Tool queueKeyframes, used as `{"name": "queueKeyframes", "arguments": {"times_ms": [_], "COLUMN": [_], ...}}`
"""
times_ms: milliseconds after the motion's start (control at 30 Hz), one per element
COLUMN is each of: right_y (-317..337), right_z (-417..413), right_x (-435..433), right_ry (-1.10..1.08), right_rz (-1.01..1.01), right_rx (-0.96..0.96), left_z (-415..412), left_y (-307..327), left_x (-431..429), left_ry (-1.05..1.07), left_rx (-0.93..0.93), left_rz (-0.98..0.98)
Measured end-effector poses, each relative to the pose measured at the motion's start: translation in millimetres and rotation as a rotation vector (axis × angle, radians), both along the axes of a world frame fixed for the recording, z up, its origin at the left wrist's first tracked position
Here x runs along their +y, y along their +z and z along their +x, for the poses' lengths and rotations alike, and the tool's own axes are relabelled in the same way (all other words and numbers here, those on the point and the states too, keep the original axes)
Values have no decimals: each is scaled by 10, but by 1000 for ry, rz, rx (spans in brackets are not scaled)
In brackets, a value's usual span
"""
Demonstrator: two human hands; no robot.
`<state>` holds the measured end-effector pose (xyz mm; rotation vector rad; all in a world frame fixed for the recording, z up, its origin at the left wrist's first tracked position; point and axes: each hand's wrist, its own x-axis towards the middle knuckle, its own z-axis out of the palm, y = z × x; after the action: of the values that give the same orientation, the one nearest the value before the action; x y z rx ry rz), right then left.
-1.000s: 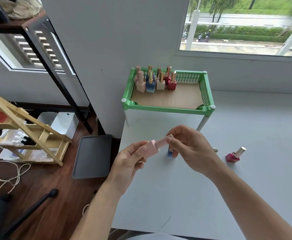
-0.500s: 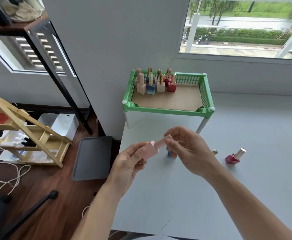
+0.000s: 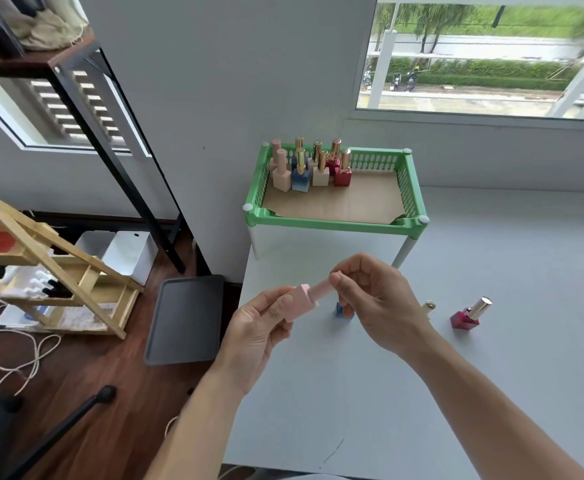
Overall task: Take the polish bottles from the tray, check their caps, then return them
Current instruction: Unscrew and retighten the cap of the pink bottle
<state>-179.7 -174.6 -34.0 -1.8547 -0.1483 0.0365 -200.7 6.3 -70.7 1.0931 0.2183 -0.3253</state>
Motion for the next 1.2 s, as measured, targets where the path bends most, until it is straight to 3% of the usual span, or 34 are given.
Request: {"name": "queueKeyframes", "arguments": {"times_ms": [233,567,767,1033,1200], "right_y": [-143,-462,-718,-1074,-1234], "right_z": [-67,-95,-9,146,253], "right_x": [42,139,271,446,523], "right_ry": [-16,40,-49,-25,-8], "right_rz": [62,-70,-213,-465,-569], "right_rx": [59,220,195,117,109], "left_z": [11,1,40,36,-10], "left_y": [-36,-218,-498,-1104,-1330], "left_x": [-9,-21,61,117,153], "left_ry": [10,-47,-18,-156,-280], "left_rx": [-11,-18,-59,-262,-347], "left_rz": [15,149,459,1288,1546]}}
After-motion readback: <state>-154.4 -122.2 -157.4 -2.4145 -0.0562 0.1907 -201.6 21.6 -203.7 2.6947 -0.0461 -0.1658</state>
